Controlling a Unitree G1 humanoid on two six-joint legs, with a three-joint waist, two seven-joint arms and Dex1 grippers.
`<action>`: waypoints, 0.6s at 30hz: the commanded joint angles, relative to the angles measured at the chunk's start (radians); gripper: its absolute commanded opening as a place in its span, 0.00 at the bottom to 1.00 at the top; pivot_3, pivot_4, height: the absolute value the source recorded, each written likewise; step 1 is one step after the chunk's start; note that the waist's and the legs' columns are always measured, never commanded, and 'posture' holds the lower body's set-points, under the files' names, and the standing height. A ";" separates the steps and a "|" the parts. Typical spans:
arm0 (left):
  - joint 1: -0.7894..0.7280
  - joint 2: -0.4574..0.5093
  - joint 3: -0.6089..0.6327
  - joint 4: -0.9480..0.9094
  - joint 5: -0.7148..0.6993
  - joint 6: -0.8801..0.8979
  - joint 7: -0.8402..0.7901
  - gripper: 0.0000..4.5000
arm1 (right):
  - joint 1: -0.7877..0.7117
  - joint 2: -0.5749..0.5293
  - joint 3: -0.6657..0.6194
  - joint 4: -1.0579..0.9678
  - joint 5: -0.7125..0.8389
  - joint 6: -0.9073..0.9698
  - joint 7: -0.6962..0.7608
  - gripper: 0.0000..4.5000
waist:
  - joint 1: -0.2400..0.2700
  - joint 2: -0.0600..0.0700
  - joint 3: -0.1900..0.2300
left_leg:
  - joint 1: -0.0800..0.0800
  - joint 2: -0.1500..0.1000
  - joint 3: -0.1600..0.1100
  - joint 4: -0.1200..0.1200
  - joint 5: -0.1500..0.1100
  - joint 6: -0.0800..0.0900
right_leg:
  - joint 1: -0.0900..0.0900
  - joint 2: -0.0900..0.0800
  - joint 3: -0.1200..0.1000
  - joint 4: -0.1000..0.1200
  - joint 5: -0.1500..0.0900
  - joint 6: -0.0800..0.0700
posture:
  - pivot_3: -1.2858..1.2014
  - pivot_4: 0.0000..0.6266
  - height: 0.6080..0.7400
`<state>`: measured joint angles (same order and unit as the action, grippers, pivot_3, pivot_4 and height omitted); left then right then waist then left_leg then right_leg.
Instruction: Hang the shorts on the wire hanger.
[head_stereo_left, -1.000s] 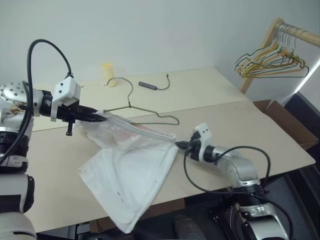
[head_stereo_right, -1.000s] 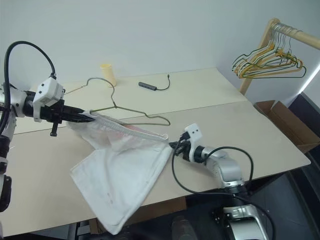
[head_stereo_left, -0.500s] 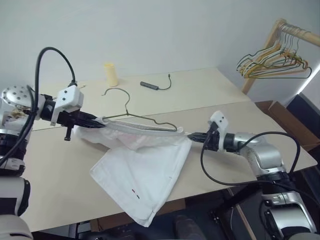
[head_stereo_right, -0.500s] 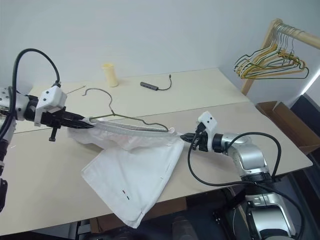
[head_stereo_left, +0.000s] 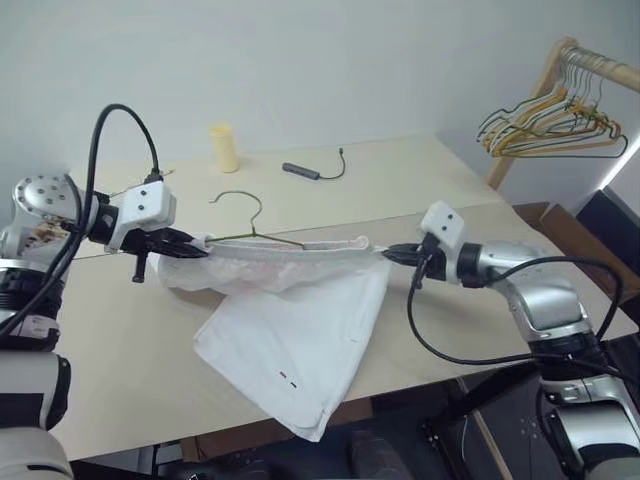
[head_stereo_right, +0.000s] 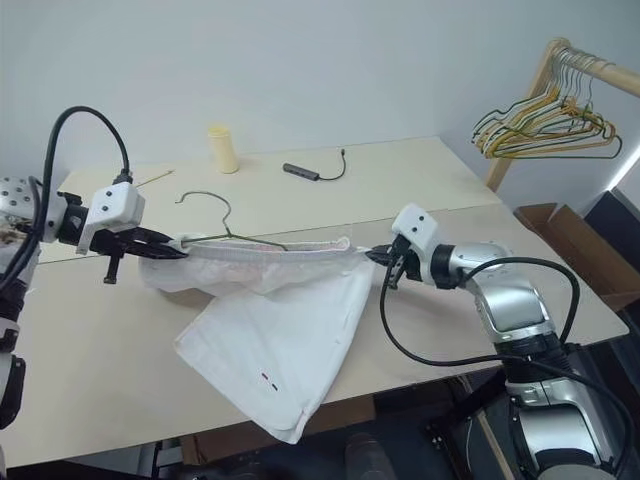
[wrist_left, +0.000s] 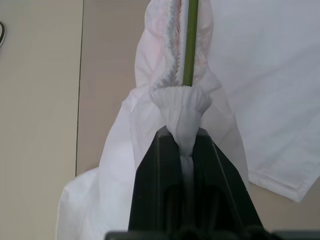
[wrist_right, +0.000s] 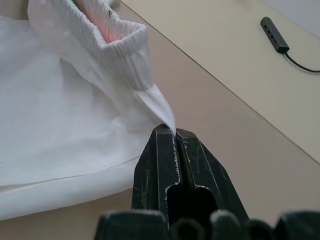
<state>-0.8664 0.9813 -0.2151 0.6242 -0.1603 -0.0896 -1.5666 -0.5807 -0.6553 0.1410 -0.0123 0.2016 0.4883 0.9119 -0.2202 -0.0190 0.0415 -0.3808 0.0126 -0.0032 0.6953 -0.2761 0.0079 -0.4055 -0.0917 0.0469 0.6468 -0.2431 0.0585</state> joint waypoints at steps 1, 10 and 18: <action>-0.021 0.002 0.045 -0.027 -0.007 0.010 -0.019 0.00 | -0.093 -0.040 0.014 -0.066 -0.055 -0.024 0.006 0.01 | 0.000 0.000 0.000 | 0.000 0.000 0.000 0.000 0.000 0.000 | 0.000 0.000 0.000 0.000 0.000 0.000 | 0.44 0.00 1.00; -0.053 -0.054 0.056 -0.058 0.041 0.042 0.082 0.00 | -0.251 -0.069 0.145 -0.158 -0.153 -0.051 0.103 0.01 | 0.000 0.000 0.000 | -0.001 0.000 0.000 0.001 0.000 0.000 | 0.000 0.000 0.000 0.000 0.000 0.000 | 0.44 0.00 1.00; -0.035 -0.070 0.093 -0.116 0.002 0.078 0.085 0.00 | -0.305 -0.021 0.212 -0.168 -0.207 0.063 0.090 0.01 | -0.001 0.000 0.000 | -0.001 0.000 0.000 0.001 0.000 0.000 | -0.001 0.000 -0.001 0.001 0.000 0.000 | 0.44 0.00 1.00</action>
<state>-0.8877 0.9029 -0.1690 0.5508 -0.1225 -0.0220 -1.4702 -0.8542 -0.6799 0.3525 -0.1759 0.0191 0.5151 1.0220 -0.2208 -0.0190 0.0415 -0.3814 0.0126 -0.0036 0.6962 -0.2762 0.0080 -0.4061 -0.0919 0.0463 0.6476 -0.2430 0.0584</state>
